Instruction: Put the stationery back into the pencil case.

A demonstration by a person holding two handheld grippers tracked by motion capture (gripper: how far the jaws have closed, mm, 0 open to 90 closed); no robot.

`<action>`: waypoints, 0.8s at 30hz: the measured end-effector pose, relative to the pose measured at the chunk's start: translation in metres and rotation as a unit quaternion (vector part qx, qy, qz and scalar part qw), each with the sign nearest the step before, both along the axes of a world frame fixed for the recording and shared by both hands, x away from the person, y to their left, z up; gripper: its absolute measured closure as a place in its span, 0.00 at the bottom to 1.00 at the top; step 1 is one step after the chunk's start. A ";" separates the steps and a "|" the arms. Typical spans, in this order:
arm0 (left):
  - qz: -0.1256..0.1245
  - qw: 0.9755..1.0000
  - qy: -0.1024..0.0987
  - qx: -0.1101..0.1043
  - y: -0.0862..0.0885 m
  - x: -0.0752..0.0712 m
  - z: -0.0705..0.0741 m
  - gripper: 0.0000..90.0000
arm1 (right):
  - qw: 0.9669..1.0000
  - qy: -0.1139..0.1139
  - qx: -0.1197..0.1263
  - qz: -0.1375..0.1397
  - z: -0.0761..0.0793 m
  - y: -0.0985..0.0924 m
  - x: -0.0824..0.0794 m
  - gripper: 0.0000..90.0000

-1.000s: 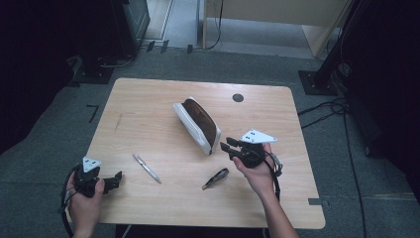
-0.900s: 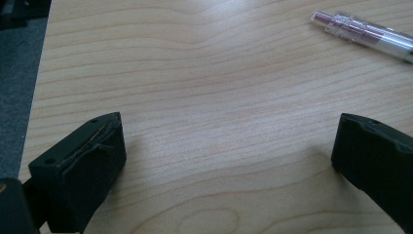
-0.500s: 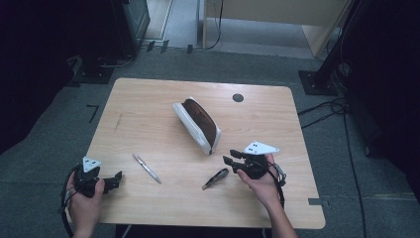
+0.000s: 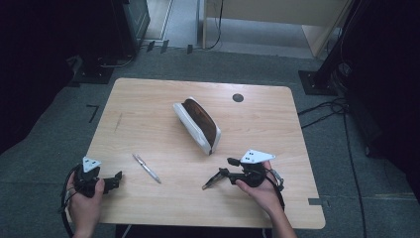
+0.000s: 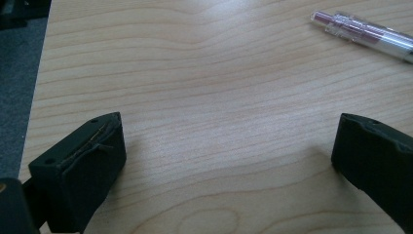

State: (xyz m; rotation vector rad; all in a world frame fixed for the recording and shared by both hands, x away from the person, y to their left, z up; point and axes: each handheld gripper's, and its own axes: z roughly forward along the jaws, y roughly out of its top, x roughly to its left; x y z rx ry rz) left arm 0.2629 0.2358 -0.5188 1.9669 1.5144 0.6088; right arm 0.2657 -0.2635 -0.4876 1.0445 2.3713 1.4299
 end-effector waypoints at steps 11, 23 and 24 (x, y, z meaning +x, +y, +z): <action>0.000 1.000 0.000 0.000 0.000 0.000 0.000 0.00 | 0.999 0.006 0.008 0.042 -0.010 0.005 -0.001 0.28; 0.000 1.000 0.000 0.000 0.000 0.000 0.000 0.00 | 0.998 0.006 0.002 0.063 -0.014 0.002 0.001 0.28; 0.000 1.000 0.000 0.000 0.000 0.000 0.000 0.00 | 0.998 0.008 0.001 0.066 -0.015 0.002 0.001 0.28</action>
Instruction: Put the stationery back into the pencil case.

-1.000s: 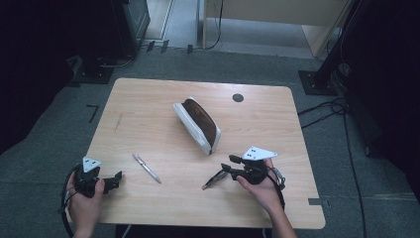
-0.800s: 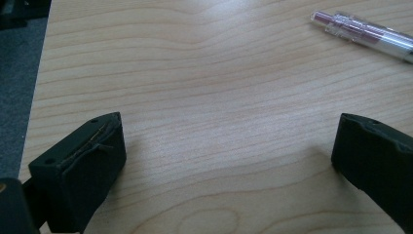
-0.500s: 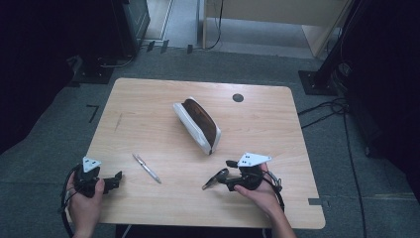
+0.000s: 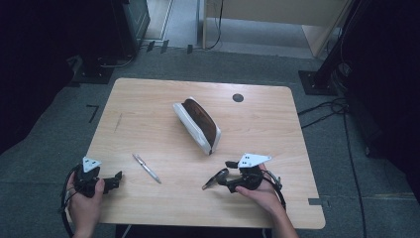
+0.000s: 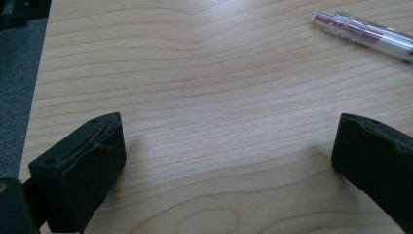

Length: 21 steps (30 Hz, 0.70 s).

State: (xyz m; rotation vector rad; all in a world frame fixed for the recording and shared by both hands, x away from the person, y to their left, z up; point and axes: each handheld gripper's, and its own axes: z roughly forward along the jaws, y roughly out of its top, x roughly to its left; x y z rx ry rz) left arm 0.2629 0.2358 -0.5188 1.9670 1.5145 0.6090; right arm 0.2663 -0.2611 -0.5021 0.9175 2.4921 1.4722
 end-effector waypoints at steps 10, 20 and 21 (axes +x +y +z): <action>0.000 1.000 0.000 0.000 0.000 0.000 0.000 0.00 | 0.999 -0.010 -0.028 0.012 -0.005 0.004 -0.001 0.29; 0.000 1.000 0.000 0.000 0.000 0.000 0.000 0.00 | 0.999 -0.019 -0.045 0.009 -0.007 0.006 -0.003 0.36; 0.000 1.000 0.000 0.000 0.000 0.000 0.000 0.00 | 0.999 -0.020 -0.047 0.009 -0.007 0.006 -0.003 0.38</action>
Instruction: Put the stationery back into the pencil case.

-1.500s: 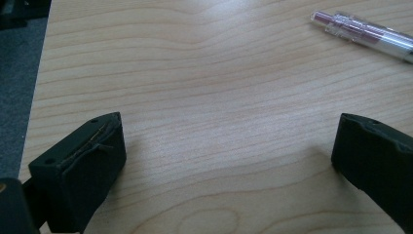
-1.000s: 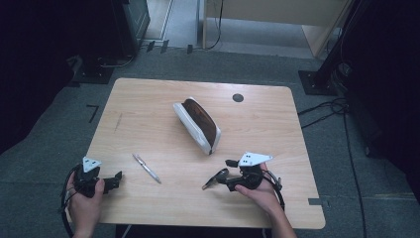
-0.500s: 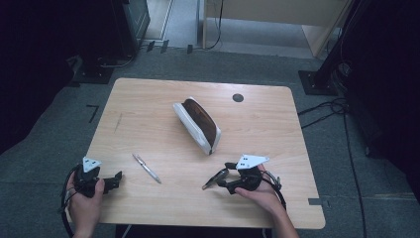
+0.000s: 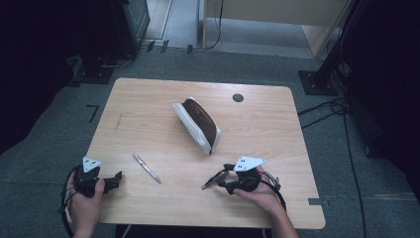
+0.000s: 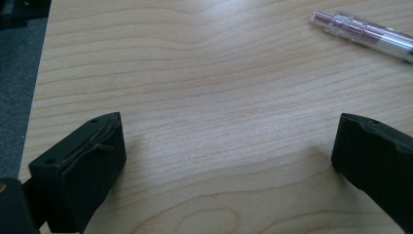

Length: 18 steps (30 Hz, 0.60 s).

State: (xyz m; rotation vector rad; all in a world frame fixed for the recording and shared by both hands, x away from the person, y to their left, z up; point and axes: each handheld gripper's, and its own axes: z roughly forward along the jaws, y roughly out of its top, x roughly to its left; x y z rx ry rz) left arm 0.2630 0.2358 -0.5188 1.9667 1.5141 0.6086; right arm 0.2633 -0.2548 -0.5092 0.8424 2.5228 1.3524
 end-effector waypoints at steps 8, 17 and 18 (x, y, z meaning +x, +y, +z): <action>0.000 1.000 0.000 0.000 0.000 0.000 0.000 0.00 | 1.000 -0.004 -0.006 0.008 -0.001 -0.001 -0.002 0.45; 0.000 1.000 0.000 0.000 0.000 0.000 0.000 0.00 | 1.000 -0.008 -0.014 0.018 -0.002 0.002 -0.005 0.58; 0.000 1.000 0.000 0.000 0.000 0.000 0.000 0.00 | 1.000 -0.008 -0.014 0.019 -0.003 0.002 -0.005 0.59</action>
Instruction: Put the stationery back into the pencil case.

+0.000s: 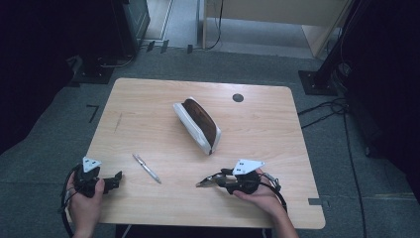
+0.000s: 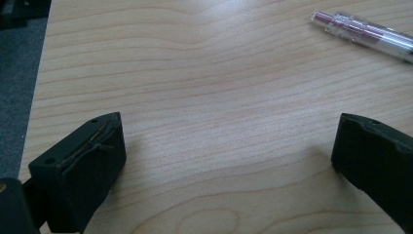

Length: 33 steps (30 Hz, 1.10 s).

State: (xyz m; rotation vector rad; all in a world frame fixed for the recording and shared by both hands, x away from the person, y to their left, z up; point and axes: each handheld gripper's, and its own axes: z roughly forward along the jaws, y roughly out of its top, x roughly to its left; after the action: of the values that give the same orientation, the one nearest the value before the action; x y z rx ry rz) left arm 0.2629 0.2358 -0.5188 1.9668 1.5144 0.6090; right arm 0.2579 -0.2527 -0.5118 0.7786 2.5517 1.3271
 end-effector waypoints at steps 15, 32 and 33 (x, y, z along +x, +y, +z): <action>0.000 1.000 0.000 0.000 0.000 0.000 0.000 0.00 | 1.000 0.012 0.015 0.005 -0.003 0.002 -0.006 0.82; 0.001 1.000 0.000 0.001 0.000 0.001 0.000 0.00 | 0.996 -0.037 0.072 -0.047 0.062 -0.011 -0.009 0.83; 0.001 1.000 0.000 0.001 0.000 0.001 0.000 0.00 | 0.995 -0.040 0.075 -0.053 0.064 -0.011 -0.009 0.83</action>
State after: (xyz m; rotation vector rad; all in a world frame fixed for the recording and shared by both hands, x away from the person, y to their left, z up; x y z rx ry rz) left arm 0.2638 0.2354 -0.5187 1.9669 1.5171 0.6107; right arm 0.2492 -0.2632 -0.4474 0.8554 2.3374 1.4964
